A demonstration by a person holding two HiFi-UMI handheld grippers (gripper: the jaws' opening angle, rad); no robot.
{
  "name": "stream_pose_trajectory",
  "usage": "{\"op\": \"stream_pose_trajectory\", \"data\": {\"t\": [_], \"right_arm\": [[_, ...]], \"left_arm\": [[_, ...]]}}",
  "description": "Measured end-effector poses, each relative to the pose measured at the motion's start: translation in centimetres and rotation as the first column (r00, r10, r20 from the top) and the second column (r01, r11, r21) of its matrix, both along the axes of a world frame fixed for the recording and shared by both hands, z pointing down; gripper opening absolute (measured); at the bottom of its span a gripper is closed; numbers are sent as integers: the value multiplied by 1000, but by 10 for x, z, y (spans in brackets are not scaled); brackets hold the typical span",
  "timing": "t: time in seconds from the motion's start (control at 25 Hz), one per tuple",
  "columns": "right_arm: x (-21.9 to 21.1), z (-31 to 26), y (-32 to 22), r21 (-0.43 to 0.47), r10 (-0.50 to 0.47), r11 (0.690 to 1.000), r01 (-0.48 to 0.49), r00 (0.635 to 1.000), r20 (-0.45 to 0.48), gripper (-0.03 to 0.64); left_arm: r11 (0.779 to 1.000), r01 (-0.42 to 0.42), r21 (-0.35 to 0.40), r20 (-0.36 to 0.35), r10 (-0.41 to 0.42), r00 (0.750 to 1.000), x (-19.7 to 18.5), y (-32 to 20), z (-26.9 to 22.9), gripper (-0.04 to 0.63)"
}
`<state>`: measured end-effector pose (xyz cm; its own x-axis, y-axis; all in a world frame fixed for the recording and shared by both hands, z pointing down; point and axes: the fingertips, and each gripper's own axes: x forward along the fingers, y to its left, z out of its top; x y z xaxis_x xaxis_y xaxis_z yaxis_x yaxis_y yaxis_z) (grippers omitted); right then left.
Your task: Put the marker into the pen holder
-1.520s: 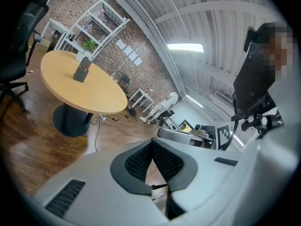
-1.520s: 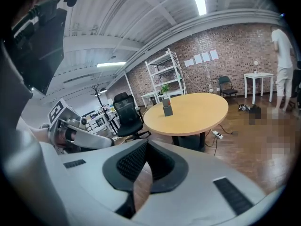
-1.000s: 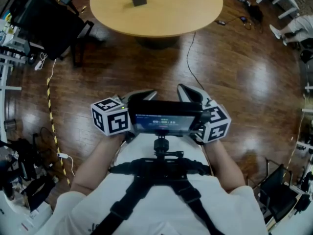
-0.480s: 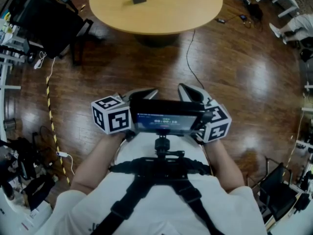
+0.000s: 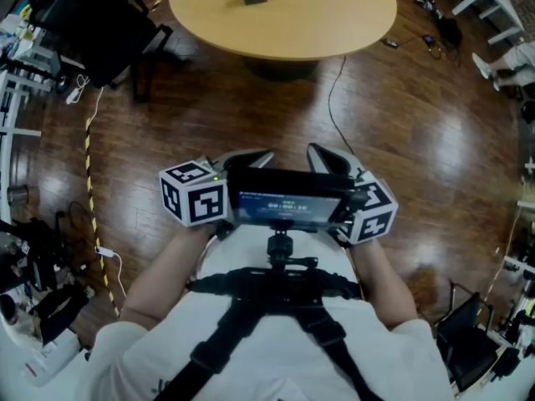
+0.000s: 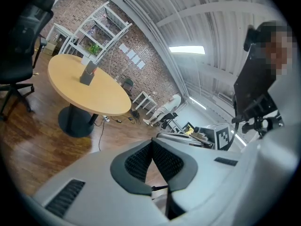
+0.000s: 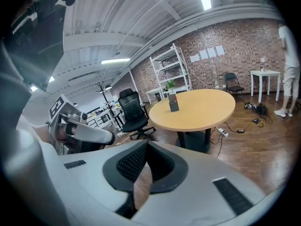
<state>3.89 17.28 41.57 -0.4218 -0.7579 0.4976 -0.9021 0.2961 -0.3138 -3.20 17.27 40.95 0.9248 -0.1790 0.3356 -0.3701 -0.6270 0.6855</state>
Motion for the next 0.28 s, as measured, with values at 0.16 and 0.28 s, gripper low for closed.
{"op": "stream_pose_trajectory", "data": {"t": [0.16, 0.28], "right_arm": [[-4, -2, -2, 0, -22, 1000, 22, 1000, 4, 3], [-6, -3, -3, 2, -33, 999, 33, 999, 4, 3]], "left_arm": [[1000, 19, 2, 6, -19, 1000, -3, -1, -2, -5], [1000, 28, 3, 7, -28, 1000, -5, -1, -3, -4]]}}
